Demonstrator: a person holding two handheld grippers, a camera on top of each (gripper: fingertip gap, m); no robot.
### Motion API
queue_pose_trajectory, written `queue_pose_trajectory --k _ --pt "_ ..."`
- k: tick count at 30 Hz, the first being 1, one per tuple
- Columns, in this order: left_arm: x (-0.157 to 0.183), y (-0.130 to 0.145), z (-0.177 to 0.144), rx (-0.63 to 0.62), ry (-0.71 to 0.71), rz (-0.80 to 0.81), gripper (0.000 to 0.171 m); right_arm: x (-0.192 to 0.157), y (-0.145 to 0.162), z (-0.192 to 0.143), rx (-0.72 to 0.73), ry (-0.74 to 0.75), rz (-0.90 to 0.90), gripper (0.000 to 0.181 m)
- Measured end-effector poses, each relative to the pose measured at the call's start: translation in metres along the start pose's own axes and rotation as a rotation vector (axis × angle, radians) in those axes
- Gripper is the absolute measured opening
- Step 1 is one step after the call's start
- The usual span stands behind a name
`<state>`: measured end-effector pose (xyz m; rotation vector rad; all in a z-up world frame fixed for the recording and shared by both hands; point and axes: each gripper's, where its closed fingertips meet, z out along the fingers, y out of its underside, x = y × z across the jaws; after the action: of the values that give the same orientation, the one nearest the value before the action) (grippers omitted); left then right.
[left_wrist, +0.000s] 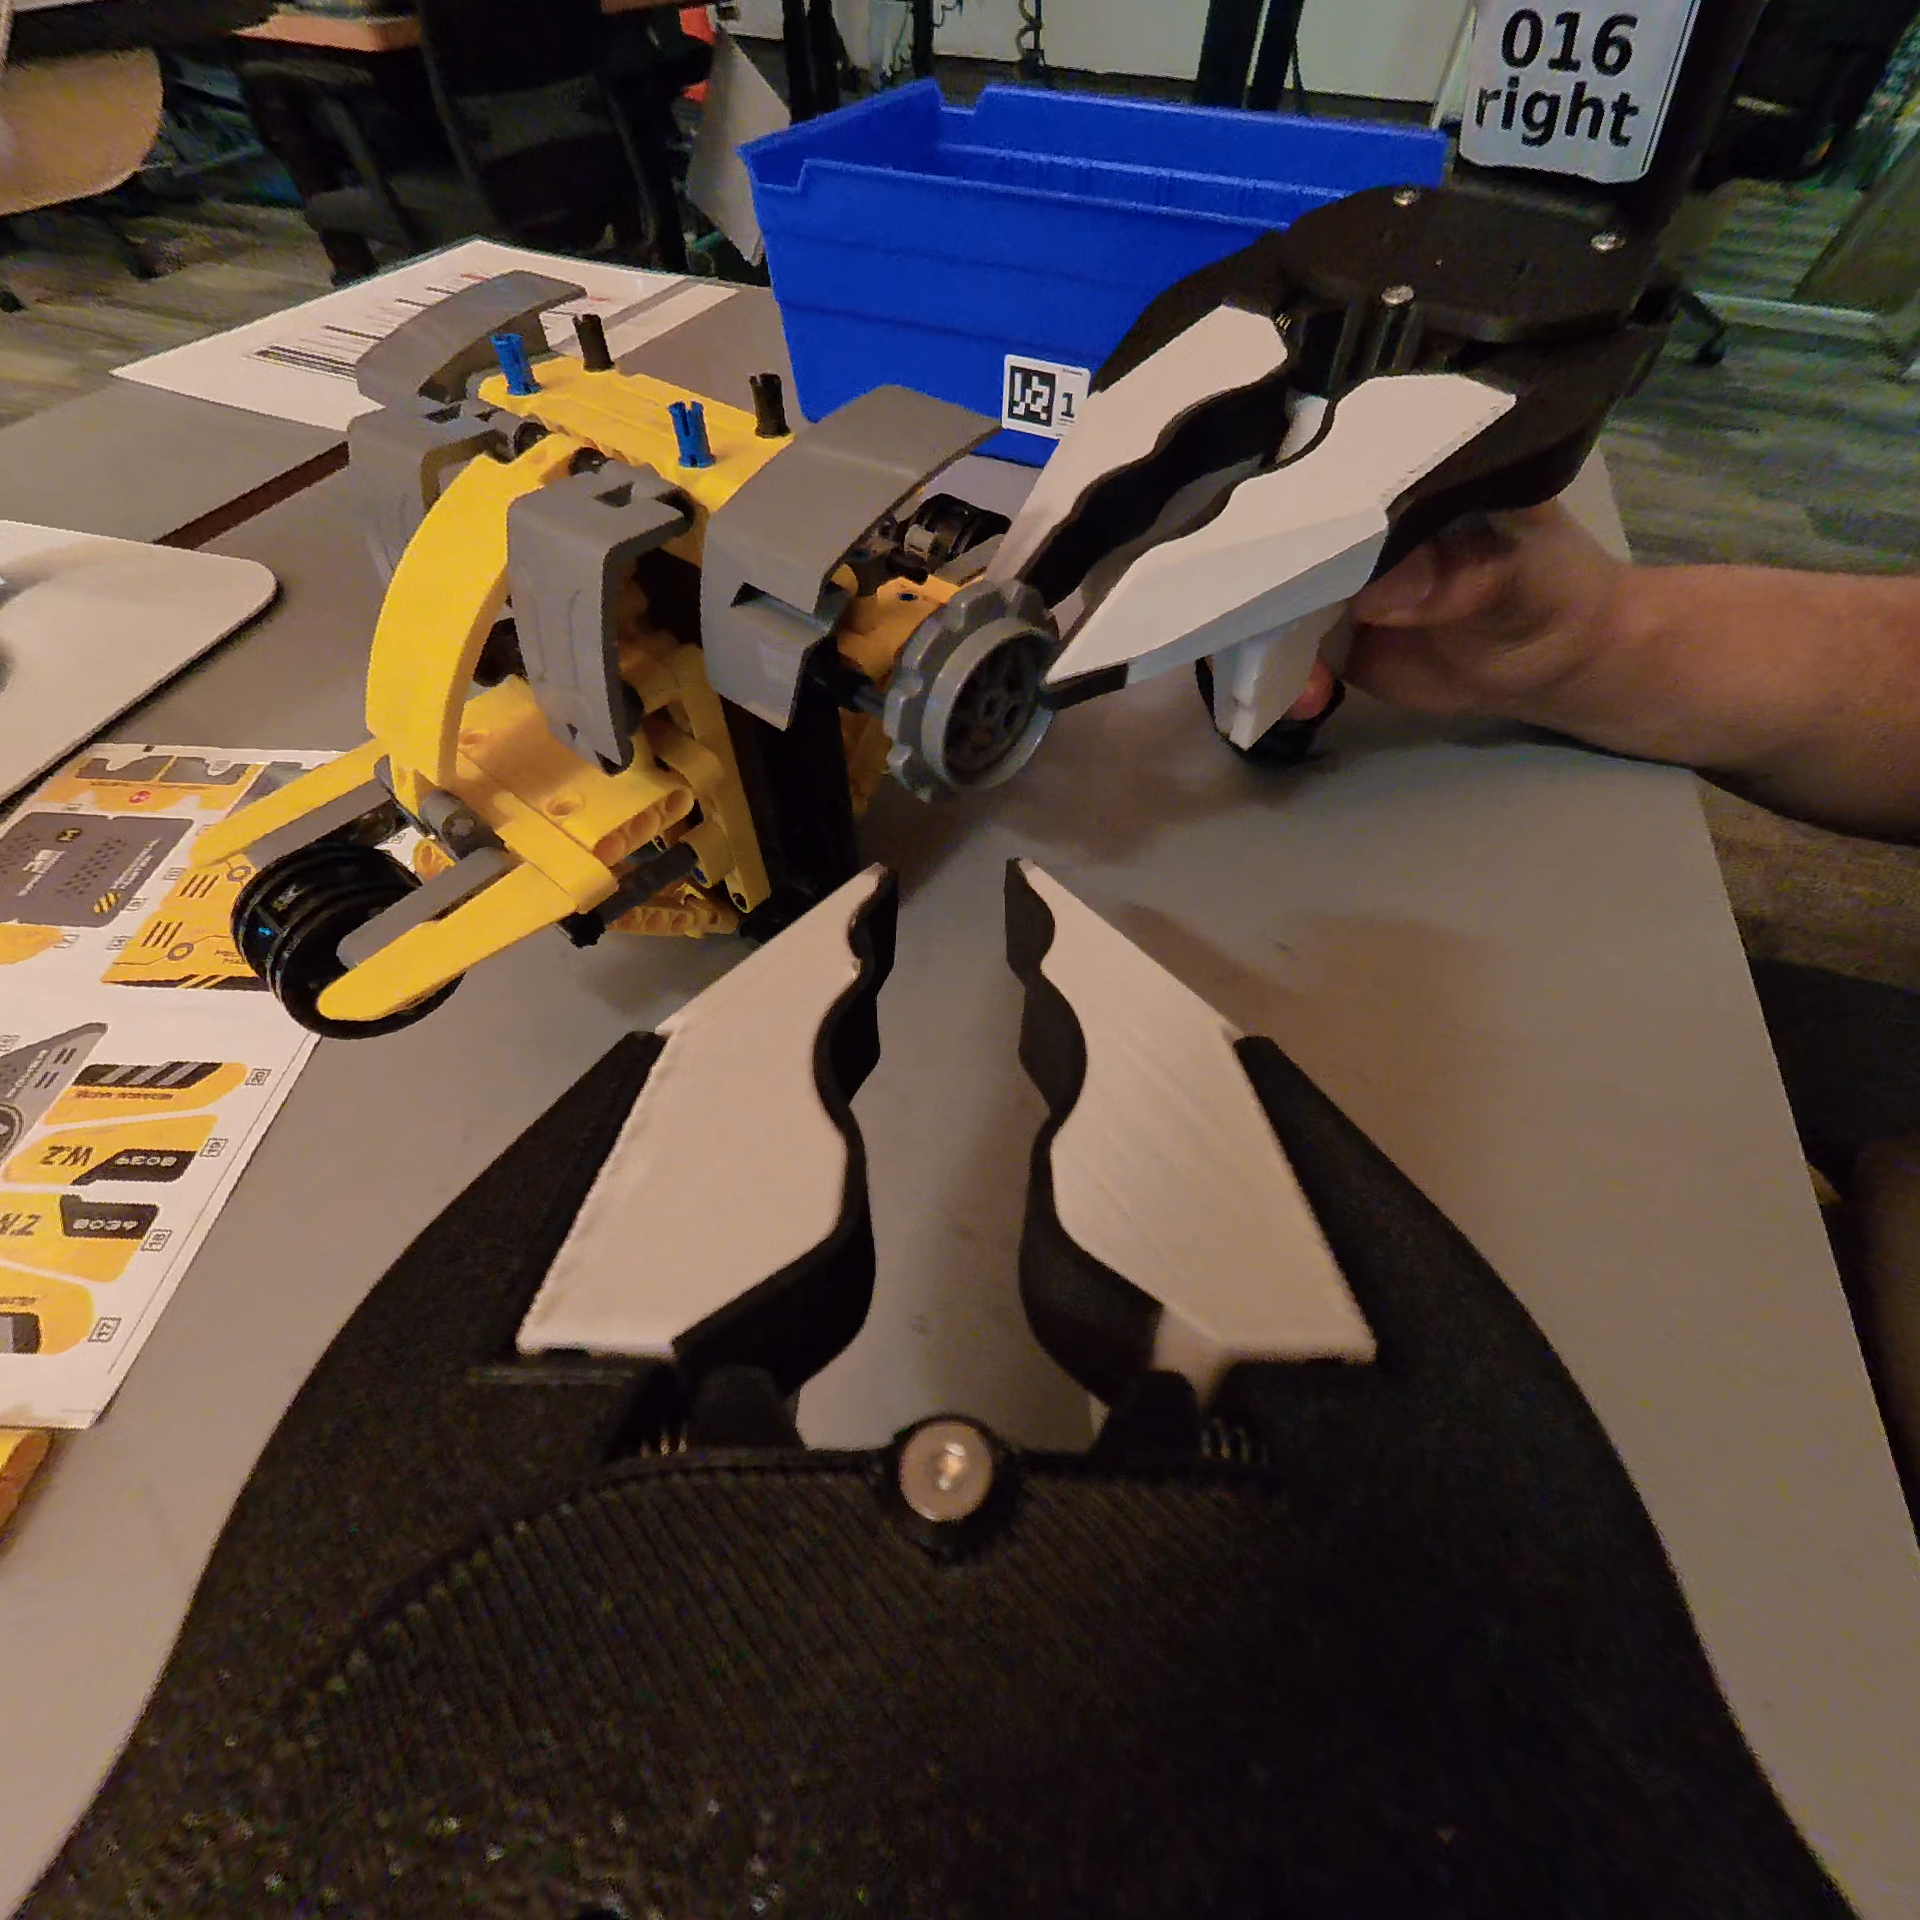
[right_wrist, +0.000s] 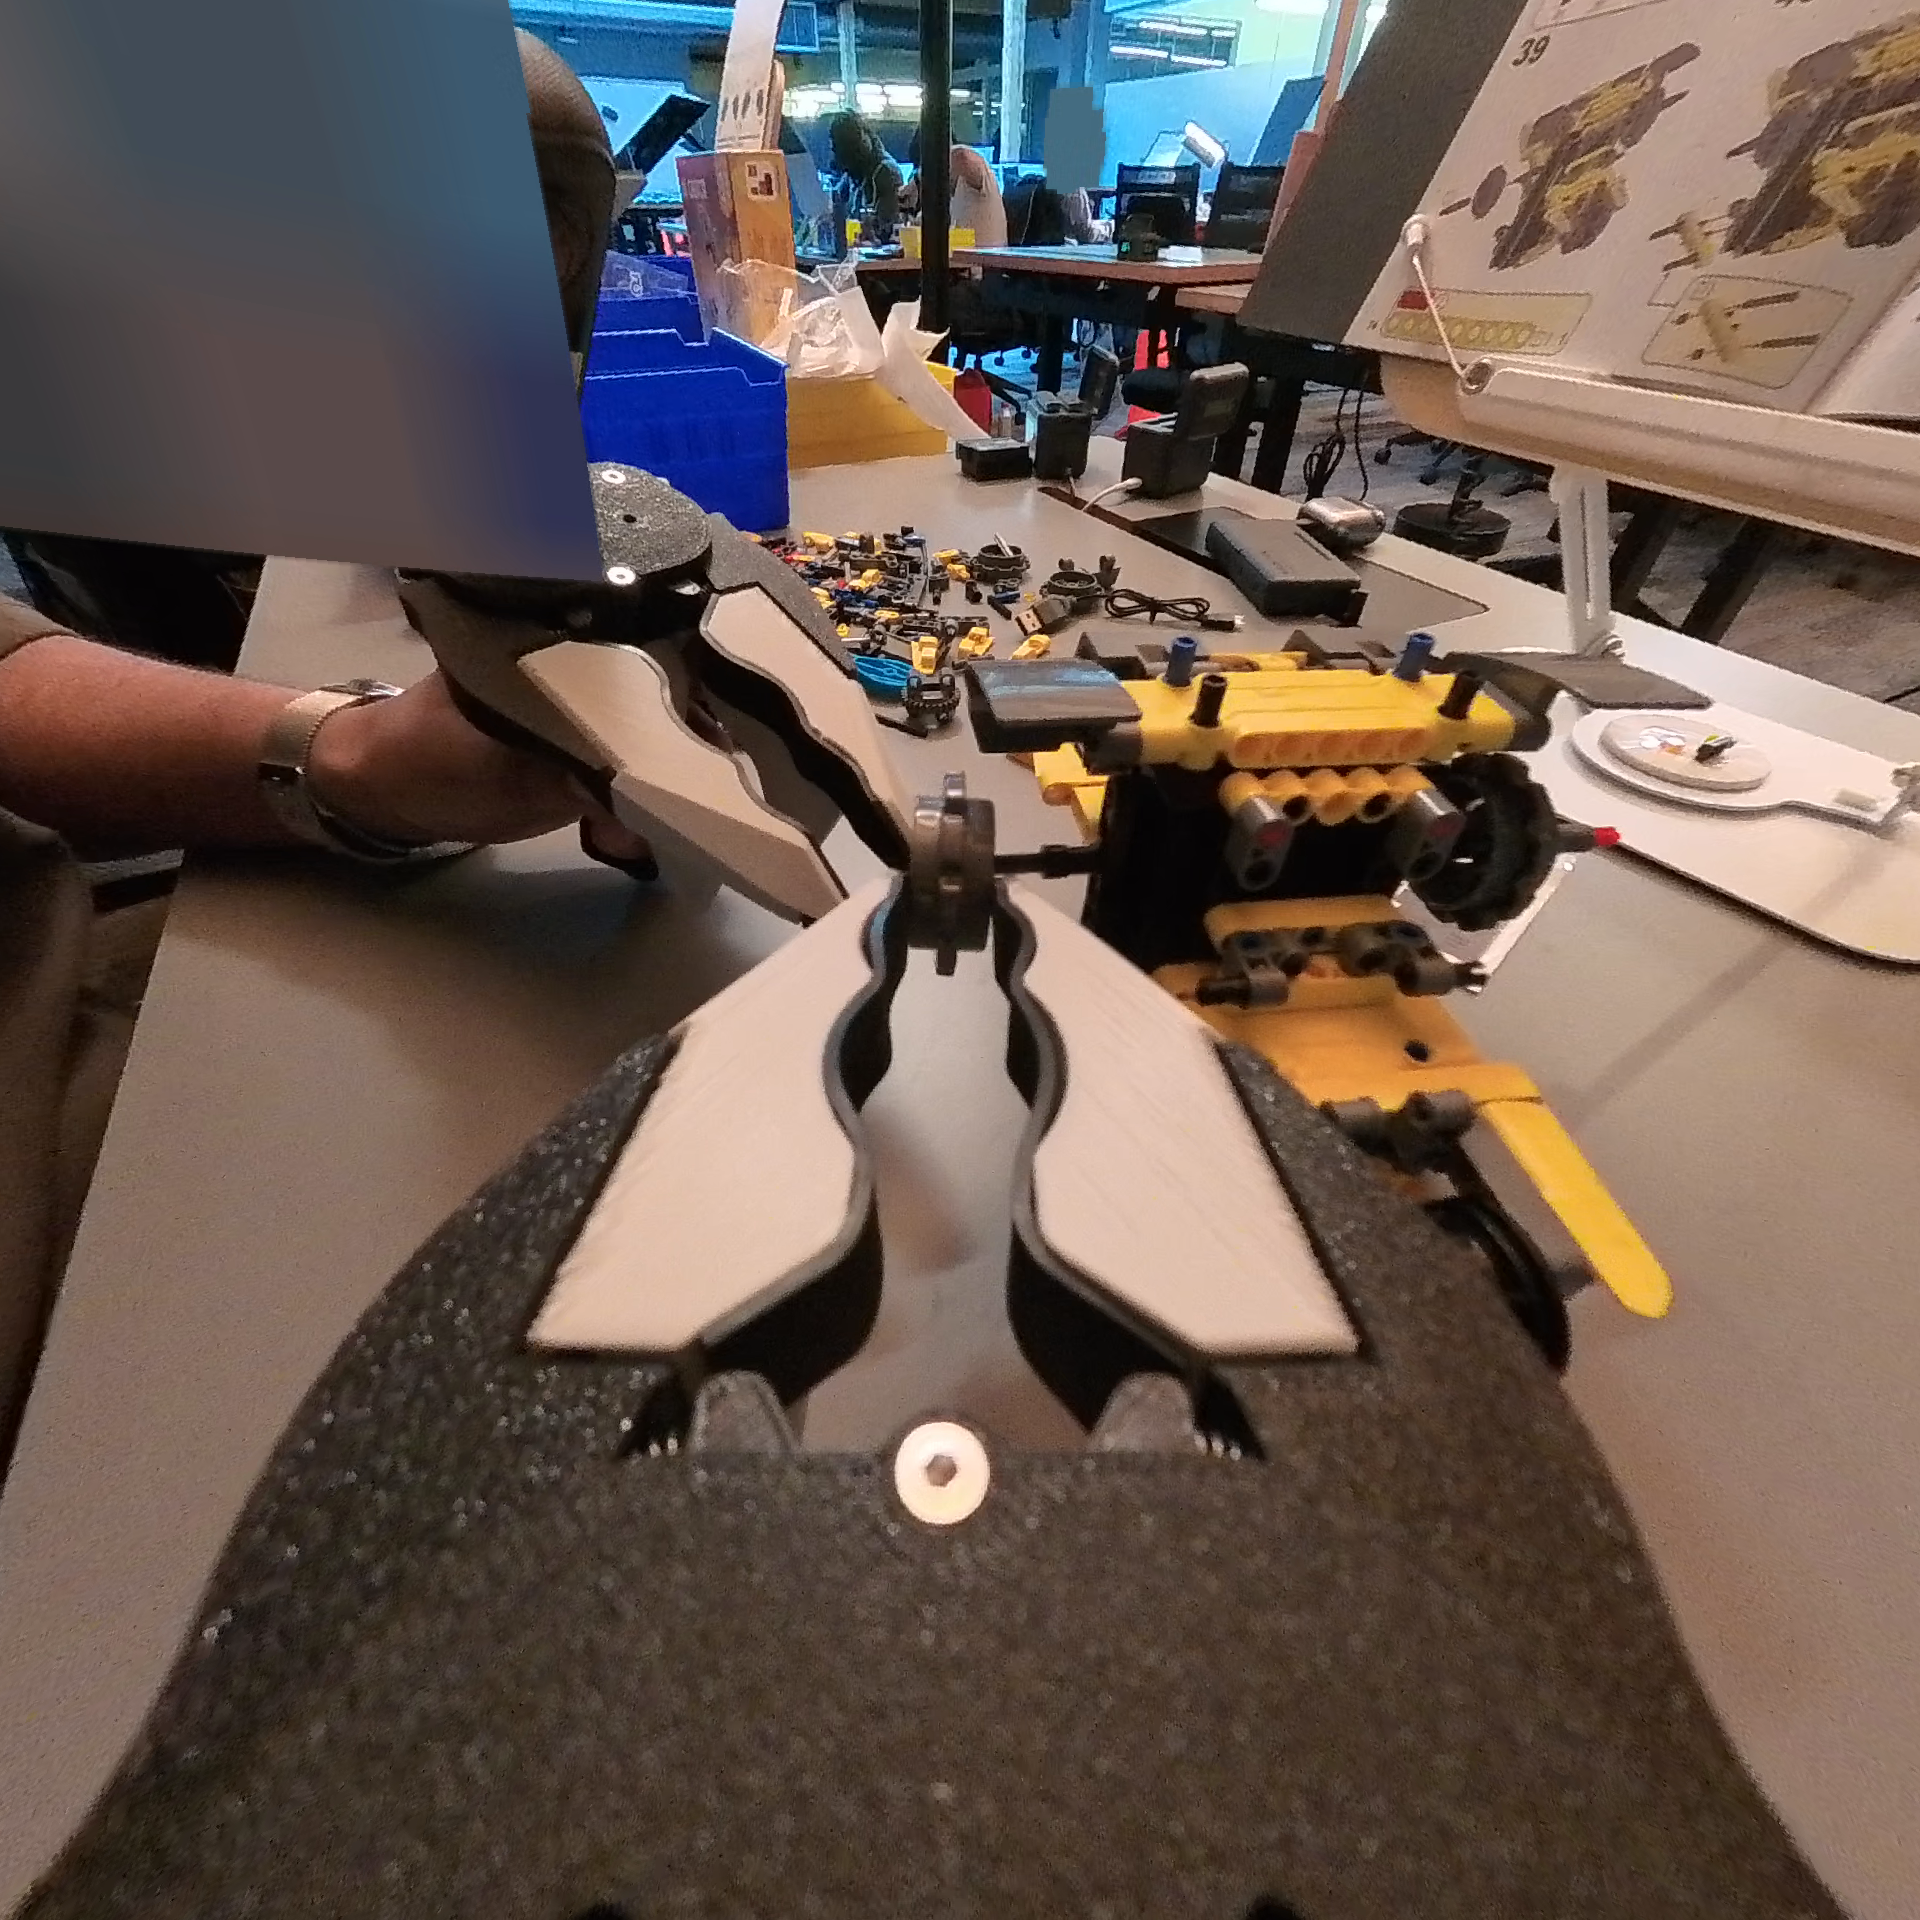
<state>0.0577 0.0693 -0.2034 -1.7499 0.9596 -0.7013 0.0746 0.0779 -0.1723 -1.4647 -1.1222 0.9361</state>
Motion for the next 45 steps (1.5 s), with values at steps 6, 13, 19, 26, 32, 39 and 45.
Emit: queue_pose_trajectory --k 6,13,19,26,32,39,45 --pt "0.001 -0.002 -0.001 0.006 -0.007 0.007 0.02 0.004 0.003 0.003 -0.008 0.011 0.01 0.015" --pt "0.003 -0.003 0.0 0.007 -0.008 0.007 0.022 -0.001 0.003 0.002 -0.013 -0.004 -0.042 0.015" --pt "0.002 -0.004 -0.002 0.024 -0.001 -0.017 0.024 -0.008 0.01 0.006 -0.061 -0.003 -0.164 0.015" --pt "0.003 -0.007 -0.004 0.04 -0.003 -0.009 0.019 -0.01 0.022 0.011 -0.137 0.05 -0.345 0.015" --pt "0.002 -0.001 -0.006 0.002 -0.002 0.022 0.014 -0.016 0.018 0.014 -0.125 0.1 -0.547 0.015" --pt "0.004 -0.007 -0.009 0.046 0.001 0.137 0.014 -0.02 0.011 0.012 -0.09 0.14 -0.696 0.015" --pt "0.002 -0.016 -0.012 0.084 -0.044 0.214 0.014 -0.018 0.003 0.012 -0.047 0.179 -0.787 0.015"
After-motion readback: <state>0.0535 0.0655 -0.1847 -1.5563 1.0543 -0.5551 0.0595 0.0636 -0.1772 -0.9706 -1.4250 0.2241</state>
